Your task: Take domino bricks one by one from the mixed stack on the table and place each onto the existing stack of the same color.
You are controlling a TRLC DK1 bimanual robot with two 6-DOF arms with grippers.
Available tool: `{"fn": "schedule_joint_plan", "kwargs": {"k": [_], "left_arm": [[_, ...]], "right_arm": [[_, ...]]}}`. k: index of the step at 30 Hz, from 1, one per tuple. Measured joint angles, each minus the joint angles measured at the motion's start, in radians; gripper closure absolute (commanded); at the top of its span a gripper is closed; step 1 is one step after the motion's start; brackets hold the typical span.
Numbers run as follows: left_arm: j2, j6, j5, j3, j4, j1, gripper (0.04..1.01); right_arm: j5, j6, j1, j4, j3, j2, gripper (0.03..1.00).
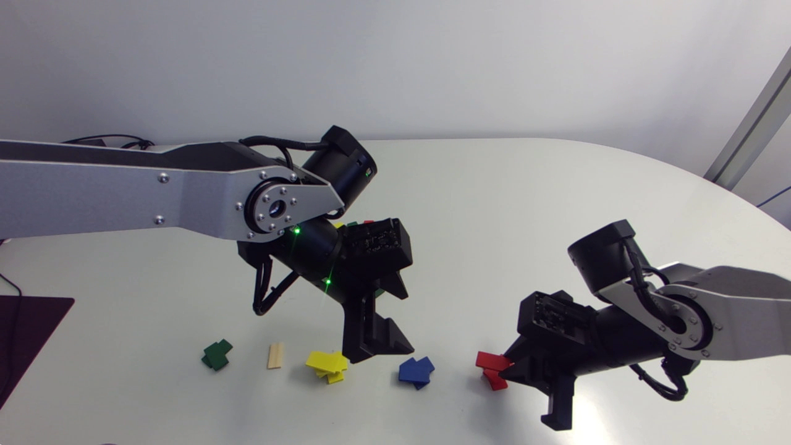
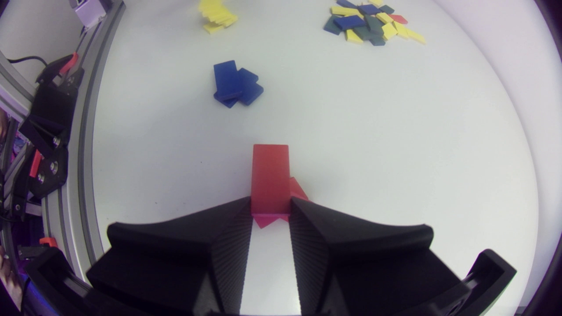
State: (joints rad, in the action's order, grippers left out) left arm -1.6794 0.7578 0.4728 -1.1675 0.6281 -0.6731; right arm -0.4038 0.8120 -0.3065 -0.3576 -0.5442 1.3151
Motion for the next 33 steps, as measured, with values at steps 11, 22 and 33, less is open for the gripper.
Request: {"fn": "schedule_joint_plan", "kwargs": {"k": [11,22,33], "left_arm": [[0.014,0.0,0.0,0.006,0.0,0.0,0.041],[0.014,0.0,0.0,0.011,0.0,-0.001,0.041],[0.014,-0.001,0.0,0.011,0.0,-0.001,0.041]], "right_arm": [[0.04,0.0,0.0,0.003,0.0,0.043,0.823],[0.064,0.0,0.014,0.006,-0.001,0.059,0.811],[0.065,-0.003,0.019,0.006,-0.004,0.07,0.526]]}}
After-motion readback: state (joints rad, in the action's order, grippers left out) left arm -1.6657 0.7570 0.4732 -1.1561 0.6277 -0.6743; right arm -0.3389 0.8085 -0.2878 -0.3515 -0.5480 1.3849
